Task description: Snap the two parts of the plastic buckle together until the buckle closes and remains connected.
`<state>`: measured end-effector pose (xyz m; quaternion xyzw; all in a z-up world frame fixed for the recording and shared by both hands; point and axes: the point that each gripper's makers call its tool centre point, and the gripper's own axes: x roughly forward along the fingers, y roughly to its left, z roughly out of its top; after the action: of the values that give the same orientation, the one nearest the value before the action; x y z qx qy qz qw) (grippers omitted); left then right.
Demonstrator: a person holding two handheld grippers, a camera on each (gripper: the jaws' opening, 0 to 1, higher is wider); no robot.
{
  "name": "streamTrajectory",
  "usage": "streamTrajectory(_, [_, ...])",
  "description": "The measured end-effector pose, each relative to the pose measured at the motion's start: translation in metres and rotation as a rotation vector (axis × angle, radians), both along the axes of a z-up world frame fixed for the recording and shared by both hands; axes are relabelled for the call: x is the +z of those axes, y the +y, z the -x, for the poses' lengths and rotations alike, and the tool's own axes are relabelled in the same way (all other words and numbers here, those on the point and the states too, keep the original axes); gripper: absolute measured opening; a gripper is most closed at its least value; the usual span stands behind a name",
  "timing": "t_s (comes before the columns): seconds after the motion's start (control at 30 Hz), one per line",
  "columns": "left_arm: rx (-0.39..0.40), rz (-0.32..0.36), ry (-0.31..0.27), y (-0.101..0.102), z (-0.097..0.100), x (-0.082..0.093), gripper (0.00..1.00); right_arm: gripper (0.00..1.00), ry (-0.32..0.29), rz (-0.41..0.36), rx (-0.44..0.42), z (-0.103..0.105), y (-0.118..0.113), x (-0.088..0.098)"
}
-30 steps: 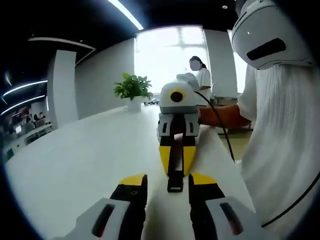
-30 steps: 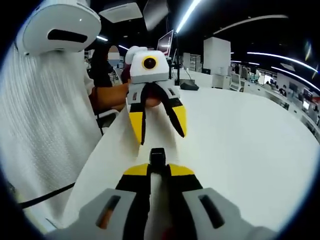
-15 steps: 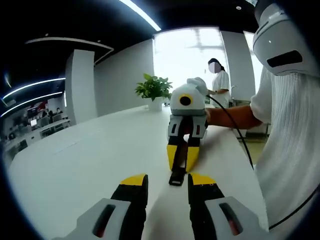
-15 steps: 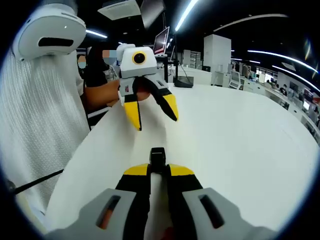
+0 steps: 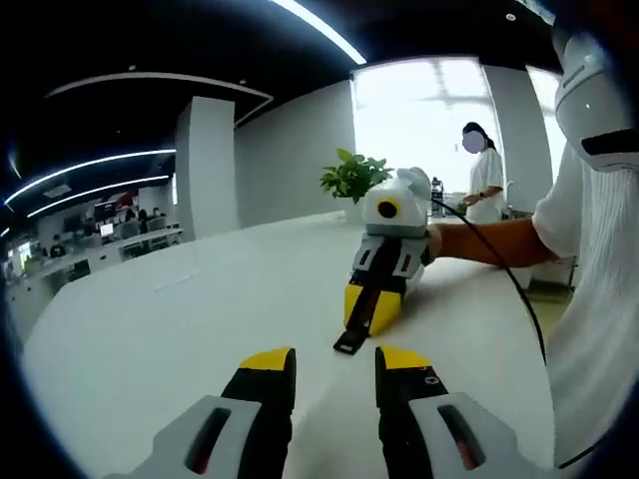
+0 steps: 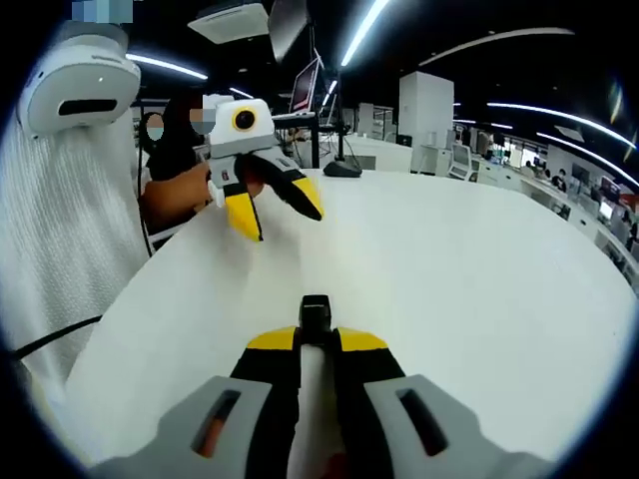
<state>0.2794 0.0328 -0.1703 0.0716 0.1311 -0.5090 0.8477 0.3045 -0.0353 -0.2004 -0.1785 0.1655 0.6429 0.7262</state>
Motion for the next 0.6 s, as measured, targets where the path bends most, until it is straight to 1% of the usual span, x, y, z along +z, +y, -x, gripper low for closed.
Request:
streamTrajectory(0.17, [0.018,0.001,0.006,0.000,-0.001,0.000,0.31,0.12,0.001,0.001,-0.018,-0.016,-0.005,0.000])
streamTrajectory(0.43, [0.038,-0.004,0.015,0.003,0.000,-0.001,0.30,0.12,0.001,0.021,-0.039,-0.048,-0.014,-0.004])
streamTrajectory(0.6, [0.061,0.001,0.024,0.005,-0.002,0.000,0.31,0.12,0.007,0.021,-0.038,-0.061,-0.015,-0.006])
